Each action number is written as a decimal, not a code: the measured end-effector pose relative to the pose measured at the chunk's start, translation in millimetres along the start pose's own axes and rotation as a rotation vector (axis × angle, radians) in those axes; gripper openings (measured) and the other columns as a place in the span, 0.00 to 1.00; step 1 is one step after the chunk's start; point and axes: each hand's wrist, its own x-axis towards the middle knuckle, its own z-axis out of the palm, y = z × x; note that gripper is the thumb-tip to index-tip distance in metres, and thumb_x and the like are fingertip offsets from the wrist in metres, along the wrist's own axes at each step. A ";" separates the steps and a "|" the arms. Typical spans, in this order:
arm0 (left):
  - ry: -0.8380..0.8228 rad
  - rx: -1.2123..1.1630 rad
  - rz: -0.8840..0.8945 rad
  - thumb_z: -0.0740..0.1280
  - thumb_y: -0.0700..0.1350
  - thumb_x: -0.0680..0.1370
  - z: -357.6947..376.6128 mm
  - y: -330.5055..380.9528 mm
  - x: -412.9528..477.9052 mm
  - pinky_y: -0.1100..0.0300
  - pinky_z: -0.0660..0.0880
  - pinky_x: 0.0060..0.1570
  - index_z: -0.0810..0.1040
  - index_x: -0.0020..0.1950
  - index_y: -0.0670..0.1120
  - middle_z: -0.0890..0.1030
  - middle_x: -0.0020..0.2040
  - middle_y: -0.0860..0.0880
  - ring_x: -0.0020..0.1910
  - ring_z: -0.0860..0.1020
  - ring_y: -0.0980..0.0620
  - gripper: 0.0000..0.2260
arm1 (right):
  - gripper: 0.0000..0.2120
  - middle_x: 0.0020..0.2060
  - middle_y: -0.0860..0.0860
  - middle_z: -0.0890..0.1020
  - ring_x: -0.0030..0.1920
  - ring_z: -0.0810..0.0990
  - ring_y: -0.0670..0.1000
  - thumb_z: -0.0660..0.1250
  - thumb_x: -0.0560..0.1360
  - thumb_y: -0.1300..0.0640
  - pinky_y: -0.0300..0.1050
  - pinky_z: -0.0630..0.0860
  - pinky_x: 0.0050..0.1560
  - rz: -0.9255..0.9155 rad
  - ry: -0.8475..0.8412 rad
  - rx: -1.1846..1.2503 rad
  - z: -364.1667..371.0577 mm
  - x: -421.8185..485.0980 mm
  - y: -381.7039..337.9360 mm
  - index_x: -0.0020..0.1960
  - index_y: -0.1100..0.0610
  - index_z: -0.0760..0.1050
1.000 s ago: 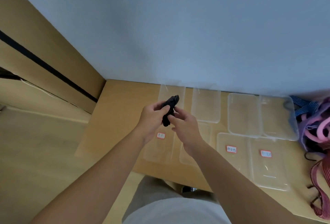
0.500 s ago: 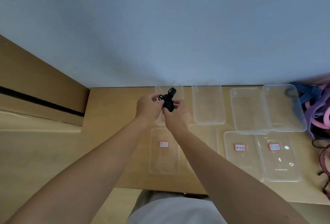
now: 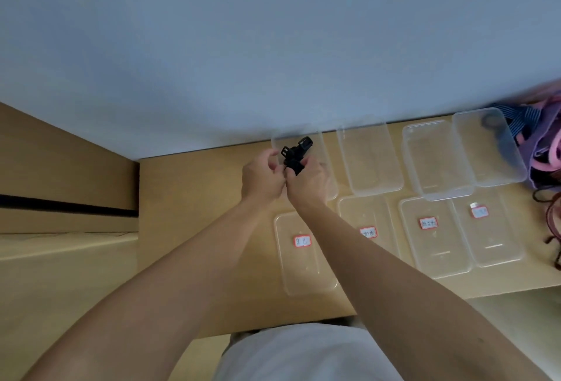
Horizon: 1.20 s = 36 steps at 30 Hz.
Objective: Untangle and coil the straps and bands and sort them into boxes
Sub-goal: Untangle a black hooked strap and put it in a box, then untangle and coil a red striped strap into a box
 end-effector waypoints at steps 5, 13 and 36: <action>-0.036 0.028 0.055 0.69 0.41 0.78 -4.2 -1.4 5.5 0.53 0.79 0.47 0.79 0.67 0.45 0.84 0.47 0.46 0.46 0.83 0.44 0.16 | 0.12 0.57 0.52 0.76 0.43 0.70 0.50 0.65 0.80 0.56 0.43 0.64 0.41 -0.058 0.038 -0.250 -7.9 -0.3 0.8 0.63 0.54 0.77; -0.139 0.159 0.209 0.68 0.38 0.79 -15.0 2.6 10.5 0.60 0.66 0.44 0.76 0.69 0.45 0.80 0.50 0.44 0.51 0.79 0.44 0.18 | 0.10 0.51 0.52 0.80 0.49 0.79 0.55 0.67 0.77 0.57 0.47 0.75 0.42 -0.075 0.011 -0.308 -14.8 -2.1 -9.6 0.58 0.55 0.79; -0.230 0.821 0.646 0.53 0.57 0.85 112.0 142.3 -127.3 0.39 0.45 0.79 0.55 0.82 0.39 0.50 0.83 0.41 0.82 0.44 0.40 0.30 | 0.21 0.78 0.60 0.60 0.77 0.57 0.61 0.54 0.83 0.52 0.58 0.58 0.76 -0.250 0.229 -0.641 -247.5 -40.0 142.4 0.71 0.63 0.69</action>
